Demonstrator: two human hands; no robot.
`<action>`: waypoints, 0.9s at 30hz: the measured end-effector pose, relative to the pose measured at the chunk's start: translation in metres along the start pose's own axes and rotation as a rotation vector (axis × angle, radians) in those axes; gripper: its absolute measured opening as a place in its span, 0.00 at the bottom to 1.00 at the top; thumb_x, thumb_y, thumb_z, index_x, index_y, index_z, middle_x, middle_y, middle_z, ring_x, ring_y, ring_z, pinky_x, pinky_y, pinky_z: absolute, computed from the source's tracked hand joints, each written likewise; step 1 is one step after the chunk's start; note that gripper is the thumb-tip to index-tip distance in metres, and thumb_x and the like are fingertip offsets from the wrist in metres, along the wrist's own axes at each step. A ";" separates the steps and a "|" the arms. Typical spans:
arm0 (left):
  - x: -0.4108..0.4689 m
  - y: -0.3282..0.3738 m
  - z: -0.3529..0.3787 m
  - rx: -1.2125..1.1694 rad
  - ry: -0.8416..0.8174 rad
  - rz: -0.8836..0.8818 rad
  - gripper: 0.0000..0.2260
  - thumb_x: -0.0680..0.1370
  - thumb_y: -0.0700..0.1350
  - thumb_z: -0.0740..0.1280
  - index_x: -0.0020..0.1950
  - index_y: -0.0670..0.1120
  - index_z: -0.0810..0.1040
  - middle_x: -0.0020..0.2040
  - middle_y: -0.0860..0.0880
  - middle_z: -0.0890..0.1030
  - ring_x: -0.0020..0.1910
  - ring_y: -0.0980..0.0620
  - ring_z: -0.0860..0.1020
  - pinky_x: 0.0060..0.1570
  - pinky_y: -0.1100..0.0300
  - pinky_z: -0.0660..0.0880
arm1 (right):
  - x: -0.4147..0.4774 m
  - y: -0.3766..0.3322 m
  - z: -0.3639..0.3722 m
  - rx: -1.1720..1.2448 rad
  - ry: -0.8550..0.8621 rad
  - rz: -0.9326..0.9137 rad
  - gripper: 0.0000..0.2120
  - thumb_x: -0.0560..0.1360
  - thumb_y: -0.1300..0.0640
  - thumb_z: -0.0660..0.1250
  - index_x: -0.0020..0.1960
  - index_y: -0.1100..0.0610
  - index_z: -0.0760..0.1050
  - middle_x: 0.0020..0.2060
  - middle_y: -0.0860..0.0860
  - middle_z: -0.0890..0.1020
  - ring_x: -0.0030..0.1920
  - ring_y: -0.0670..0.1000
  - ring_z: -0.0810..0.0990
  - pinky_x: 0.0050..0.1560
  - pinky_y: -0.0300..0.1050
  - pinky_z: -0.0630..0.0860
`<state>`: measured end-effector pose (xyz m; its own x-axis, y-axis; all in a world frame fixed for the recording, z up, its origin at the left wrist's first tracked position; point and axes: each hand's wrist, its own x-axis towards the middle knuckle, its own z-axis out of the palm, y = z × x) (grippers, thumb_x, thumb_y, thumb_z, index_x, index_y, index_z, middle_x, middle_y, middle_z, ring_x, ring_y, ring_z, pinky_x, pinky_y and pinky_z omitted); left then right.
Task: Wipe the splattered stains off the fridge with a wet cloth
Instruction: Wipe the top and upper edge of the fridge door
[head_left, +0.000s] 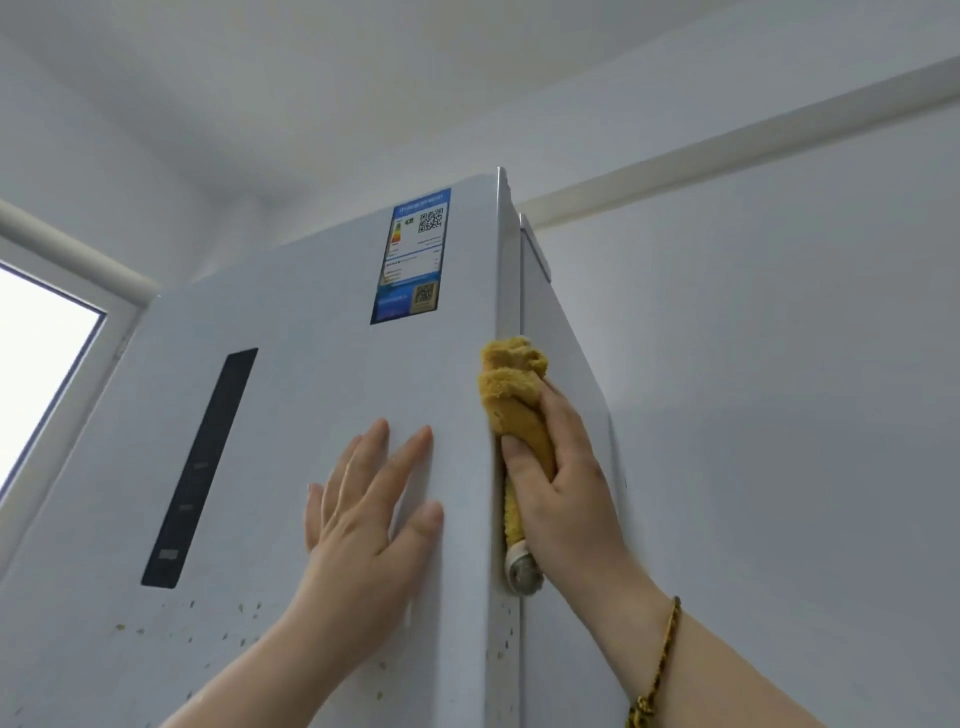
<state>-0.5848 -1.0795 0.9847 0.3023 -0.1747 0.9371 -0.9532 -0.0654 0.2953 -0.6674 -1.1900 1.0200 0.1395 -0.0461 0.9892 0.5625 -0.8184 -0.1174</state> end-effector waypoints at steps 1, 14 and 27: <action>0.000 0.001 0.000 0.009 0.002 -0.006 0.25 0.57 0.67 0.42 0.54 0.75 0.46 0.55 0.77 0.39 0.61 0.72 0.41 0.69 0.60 0.37 | 0.003 0.000 0.002 0.007 0.008 -0.023 0.21 0.78 0.58 0.58 0.70 0.48 0.61 0.70 0.44 0.64 0.71 0.41 0.60 0.71 0.37 0.55; 0.001 0.000 -0.009 0.063 -0.024 0.023 0.25 0.56 0.68 0.44 0.53 0.78 0.51 0.55 0.80 0.41 0.63 0.71 0.45 0.70 0.59 0.44 | 0.174 -0.020 -0.006 0.024 0.034 -0.092 0.21 0.78 0.59 0.55 0.70 0.52 0.63 0.68 0.52 0.69 0.66 0.52 0.68 0.69 0.52 0.63; 0.002 -0.007 -0.004 0.124 -0.043 0.040 0.22 0.58 0.70 0.41 0.53 0.80 0.46 0.53 0.82 0.36 0.49 0.86 0.31 0.63 0.69 0.36 | 0.112 -0.014 -0.003 0.098 0.037 -0.116 0.19 0.78 0.61 0.59 0.68 0.51 0.66 0.63 0.50 0.72 0.60 0.47 0.71 0.53 0.31 0.68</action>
<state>-0.5774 -1.0757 0.9849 0.2666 -0.2216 0.9380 -0.9568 -0.1777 0.2299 -0.6616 -1.1855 1.1323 0.0394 0.0228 0.9990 0.6502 -0.7597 -0.0083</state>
